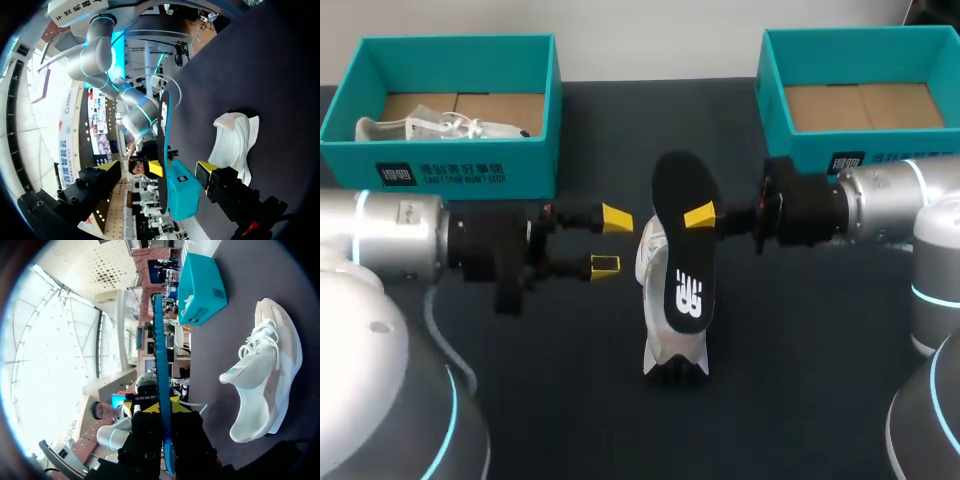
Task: Take the shoe out of the shoebox, open the shoe tongue, remove and reinsert the insole, then place the shoe into the shoebox
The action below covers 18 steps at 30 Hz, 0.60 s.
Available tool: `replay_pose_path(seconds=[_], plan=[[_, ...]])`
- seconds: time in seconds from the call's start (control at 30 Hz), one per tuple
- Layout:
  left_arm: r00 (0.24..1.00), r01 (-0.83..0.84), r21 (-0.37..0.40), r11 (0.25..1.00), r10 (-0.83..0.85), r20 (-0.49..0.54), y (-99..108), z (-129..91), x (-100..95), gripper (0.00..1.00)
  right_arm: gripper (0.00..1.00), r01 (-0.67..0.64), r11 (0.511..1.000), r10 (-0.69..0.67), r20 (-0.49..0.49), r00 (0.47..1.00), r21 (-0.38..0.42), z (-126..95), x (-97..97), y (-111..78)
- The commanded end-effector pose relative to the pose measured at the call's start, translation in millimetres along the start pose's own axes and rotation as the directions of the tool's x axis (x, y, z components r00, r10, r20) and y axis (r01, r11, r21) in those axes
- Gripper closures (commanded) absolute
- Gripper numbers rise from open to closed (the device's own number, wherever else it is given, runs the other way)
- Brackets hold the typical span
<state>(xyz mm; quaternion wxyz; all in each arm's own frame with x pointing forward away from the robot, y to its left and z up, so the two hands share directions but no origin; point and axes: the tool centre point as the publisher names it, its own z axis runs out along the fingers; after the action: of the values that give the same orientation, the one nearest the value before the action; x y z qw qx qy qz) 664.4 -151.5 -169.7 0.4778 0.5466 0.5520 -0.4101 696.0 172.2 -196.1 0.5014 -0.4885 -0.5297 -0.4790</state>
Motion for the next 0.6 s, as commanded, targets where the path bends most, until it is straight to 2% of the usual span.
replay_pose_path(seconds=[0.03,0.17,0.3,0.6], plan=[[0.963,0.038,0.015,0.999,-0.033,-0.266,5.6,-3.7,-24.2,0.00,1.00,-0.001,1.000,0.001,-0.011,1.000,-0.005,5.1,-5.4,-0.4],[0.920,0.016,0.042,0.999,0.001,-0.391,5.5,-0.5,-33.1,0.00,1.00,-0.001,1.000,0.001,-0.017,1.000,-0.008,6.5,-6.9,-1.4],[0.852,-0.029,0.099,0.995,0.076,-0.518,5.6,-3.7,-31.5,0.00,1.00,0.000,1.000,0.000,-0.022,1.000,-0.011,6.8,-7.2,-2.0],[0.852,-0.029,0.099,0.995,0.076,-0.518,5.6,-3.7,-31.5,0.00,1.00,0.008,1.000,-0.009,-0.017,1.000,-0.011,5.3,-5.8,-1.7]])
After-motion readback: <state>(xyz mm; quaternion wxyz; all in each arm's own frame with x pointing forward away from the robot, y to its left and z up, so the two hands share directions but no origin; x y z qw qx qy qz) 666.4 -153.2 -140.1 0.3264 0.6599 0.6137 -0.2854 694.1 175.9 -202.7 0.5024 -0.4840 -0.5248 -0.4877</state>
